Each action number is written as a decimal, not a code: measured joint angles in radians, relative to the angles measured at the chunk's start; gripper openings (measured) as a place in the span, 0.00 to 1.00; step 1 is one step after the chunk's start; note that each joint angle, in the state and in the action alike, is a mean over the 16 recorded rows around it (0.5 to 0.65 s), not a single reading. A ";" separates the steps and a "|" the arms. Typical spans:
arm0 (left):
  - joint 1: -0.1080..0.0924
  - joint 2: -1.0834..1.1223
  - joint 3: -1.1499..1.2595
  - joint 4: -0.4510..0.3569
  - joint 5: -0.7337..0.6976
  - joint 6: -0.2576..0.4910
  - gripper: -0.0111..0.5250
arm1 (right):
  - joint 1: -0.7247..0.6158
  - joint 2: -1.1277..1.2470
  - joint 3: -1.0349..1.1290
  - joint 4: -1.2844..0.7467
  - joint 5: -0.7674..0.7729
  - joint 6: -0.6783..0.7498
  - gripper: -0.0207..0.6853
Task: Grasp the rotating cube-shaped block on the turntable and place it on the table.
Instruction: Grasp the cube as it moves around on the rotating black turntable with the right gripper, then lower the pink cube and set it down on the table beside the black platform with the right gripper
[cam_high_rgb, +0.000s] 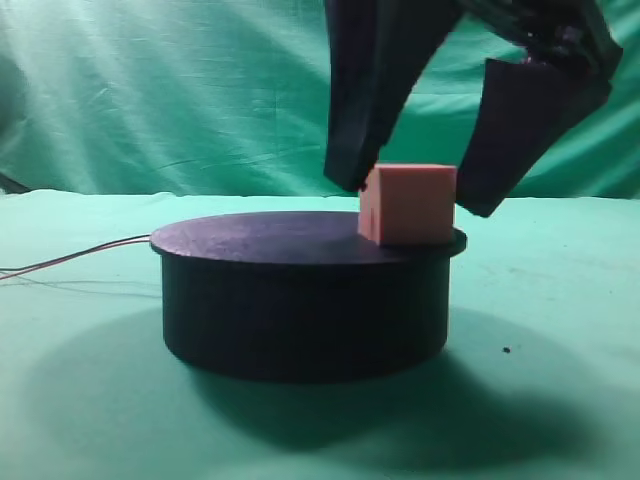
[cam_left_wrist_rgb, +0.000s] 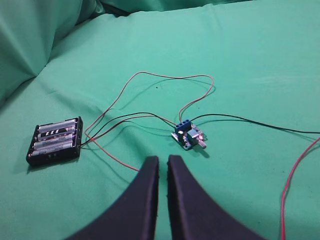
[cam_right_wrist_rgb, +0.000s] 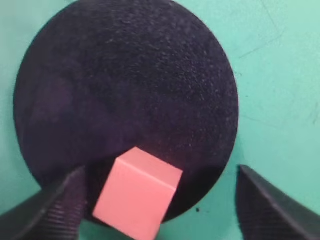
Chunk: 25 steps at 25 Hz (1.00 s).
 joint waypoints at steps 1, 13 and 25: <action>0.000 0.000 0.000 0.000 0.000 0.000 0.02 | -0.009 -0.011 0.003 -0.017 0.009 0.014 0.40; 0.000 0.000 0.000 0.000 0.000 0.000 0.02 | -0.101 -0.085 0.176 -0.123 -0.061 0.125 0.39; 0.000 0.000 0.000 0.000 0.000 0.000 0.02 | -0.109 -0.111 0.193 -0.082 -0.080 0.124 0.67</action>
